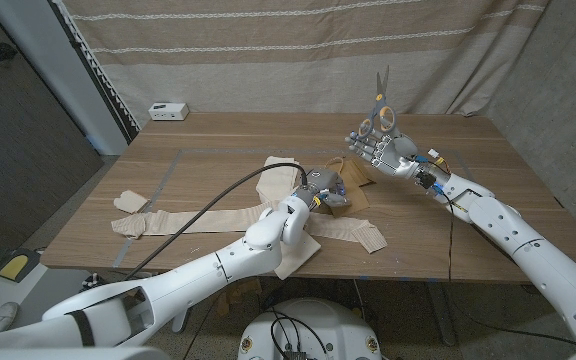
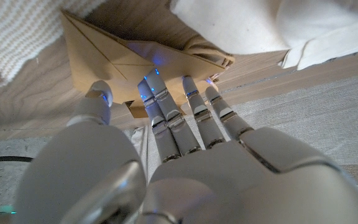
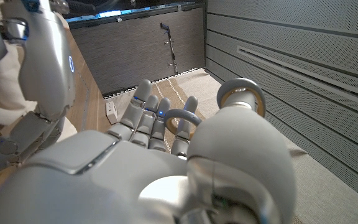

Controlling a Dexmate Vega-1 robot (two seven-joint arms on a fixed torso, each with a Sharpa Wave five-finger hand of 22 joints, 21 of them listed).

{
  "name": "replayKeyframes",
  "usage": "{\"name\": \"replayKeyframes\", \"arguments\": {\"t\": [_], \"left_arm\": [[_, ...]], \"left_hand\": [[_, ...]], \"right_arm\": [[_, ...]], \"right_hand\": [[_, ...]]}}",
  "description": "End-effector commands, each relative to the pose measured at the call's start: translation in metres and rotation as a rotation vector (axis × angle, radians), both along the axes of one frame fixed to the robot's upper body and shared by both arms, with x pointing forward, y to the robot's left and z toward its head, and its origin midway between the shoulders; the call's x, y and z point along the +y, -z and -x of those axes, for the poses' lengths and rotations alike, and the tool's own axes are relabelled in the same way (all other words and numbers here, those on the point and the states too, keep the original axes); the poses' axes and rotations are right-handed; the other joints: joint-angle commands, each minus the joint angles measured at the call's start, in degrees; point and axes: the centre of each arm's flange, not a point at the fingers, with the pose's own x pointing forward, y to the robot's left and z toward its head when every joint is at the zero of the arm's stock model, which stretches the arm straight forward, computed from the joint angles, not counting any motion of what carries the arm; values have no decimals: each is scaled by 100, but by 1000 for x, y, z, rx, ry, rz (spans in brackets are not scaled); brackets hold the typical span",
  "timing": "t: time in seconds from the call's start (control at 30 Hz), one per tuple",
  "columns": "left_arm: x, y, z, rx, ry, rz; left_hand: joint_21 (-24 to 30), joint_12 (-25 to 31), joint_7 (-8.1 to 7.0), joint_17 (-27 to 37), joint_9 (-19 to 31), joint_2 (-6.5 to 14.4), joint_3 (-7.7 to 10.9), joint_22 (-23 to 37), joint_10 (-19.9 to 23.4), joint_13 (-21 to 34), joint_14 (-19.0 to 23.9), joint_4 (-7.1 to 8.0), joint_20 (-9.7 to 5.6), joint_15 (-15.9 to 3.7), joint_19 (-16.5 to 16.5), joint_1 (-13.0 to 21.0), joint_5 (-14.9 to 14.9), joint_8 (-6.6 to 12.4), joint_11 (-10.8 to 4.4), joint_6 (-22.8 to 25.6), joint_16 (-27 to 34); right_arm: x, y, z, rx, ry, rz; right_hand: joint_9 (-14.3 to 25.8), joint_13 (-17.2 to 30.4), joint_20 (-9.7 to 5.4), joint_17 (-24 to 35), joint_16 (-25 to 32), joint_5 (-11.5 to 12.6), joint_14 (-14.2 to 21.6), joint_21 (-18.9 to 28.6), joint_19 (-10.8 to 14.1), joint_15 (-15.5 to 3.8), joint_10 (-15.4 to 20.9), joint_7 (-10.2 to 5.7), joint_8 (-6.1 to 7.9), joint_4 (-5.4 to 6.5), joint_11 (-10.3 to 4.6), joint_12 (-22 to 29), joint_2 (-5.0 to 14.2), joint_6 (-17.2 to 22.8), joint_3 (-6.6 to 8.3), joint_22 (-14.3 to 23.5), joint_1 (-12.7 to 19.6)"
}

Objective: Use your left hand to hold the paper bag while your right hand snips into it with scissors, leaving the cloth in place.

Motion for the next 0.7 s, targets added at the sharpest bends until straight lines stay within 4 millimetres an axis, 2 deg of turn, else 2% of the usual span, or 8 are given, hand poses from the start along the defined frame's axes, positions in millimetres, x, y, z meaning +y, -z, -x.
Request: {"name": "replayKeyframes", "arguments": {"t": [0.03,0.37,0.47,0.7], "left_arm": [[0,5,3,-4,-8,40],[-1,6,5,-29,-12,87],[-2,7,6,-42,-13,104],[-5,11,6,-59,-8,121]], "left_hand": [[-36,196,-24,55,54,-24,91,22,112,203,176,7,-34,-896,84,163,33,-86,6,-192,55],[-41,416,-57,102,92,-29,161,25,166,441,361,18,-67,-900,135,299,28,-129,8,-286,106],[-41,599,-44,141,129,-40,206,27,253,621,569,32,-78,-904,187,368,17,-94,16,-206,168],[-38,944,-23,213,380,-79,294,33,594,899,953,28,-106,-918,319,554,-23,251,31,209,244]], "right_arm": [[-1,-2,0,-4,-2,-3],[-3,-4,-1,-4,-3,-4],[-5,-4,-1,-5,-2,-4],[-8,-4,-1,-1,7,-6]], "right_hand": [[32,10,-1,-7,15,4,9,-14,58,34,29,299,-19,21,34,37,4,-245,8,18,-52],[28,12,1,-8,14,5,8,-21,57,32,33,301,-19,18,14,37,7,-240,11,19,-51],[28,12,-1,-8,16,5,12,-24,55,35,26,304,-20,17,26,34,9,-241,12,19,-51],[26,13,2,-8,15,3,11,-27,58,38,30,313,-24,17,22,35,11,-249,13,19,-53]]}}
